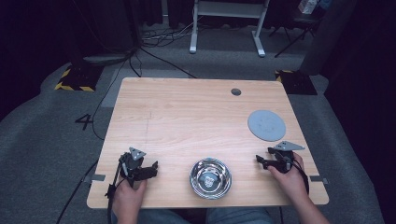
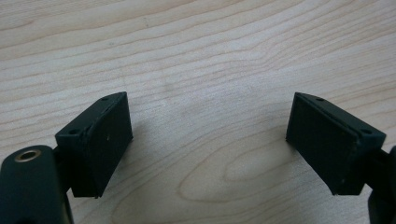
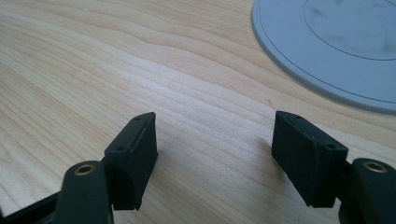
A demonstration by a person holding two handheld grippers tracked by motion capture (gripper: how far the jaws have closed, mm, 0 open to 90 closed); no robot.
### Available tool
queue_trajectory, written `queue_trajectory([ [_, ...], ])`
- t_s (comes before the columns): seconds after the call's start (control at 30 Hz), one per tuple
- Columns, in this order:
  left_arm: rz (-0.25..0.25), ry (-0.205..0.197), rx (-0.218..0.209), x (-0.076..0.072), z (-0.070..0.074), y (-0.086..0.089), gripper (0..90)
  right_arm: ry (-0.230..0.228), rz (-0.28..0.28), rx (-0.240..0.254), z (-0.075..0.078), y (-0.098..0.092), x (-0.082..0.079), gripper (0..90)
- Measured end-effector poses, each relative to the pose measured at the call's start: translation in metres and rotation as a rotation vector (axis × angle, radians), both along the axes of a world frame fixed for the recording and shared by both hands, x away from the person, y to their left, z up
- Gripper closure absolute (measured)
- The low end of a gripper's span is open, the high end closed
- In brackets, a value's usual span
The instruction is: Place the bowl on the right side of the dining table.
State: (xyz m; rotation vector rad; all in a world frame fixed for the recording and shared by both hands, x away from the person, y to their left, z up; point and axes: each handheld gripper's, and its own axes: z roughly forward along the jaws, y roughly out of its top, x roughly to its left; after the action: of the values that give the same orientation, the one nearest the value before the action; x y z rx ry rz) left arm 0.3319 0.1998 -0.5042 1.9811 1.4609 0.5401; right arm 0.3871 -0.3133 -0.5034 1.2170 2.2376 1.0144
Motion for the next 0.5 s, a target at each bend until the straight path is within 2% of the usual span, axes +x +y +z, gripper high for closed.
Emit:
queue_trajectory([
  [0.37, -0.001, -0.001, 0.001, -0.0002, 0.0000, 0.0003, 14.6, 0.002, 0.000, 0.003, 0.0001, -0.0005, 0.0001, 32.1],
  [0.4, -0.001, -0.001, 0.001, -0.0002, 0.0000, 0.0003, 14.6, 0.002, 0.000, 0.006, 0.0002, -0.0007, 0.0000, 32.8],
  [0.47, -0.001, -0.001, 0.000, -0.0002, 0.0000, 0.0003, 14.7, -0.003, 0.016, 0.015, 0.0005, -0.0021, -0.0011, 41.7],
  [0.5, -0.001, -0.001, 0.000, -0.0002, 0.0000, 0.0003, 14.6, 0.000, 0.019, 0.022, 0.0006, -0.0028, -0.0017, 41.9],
])
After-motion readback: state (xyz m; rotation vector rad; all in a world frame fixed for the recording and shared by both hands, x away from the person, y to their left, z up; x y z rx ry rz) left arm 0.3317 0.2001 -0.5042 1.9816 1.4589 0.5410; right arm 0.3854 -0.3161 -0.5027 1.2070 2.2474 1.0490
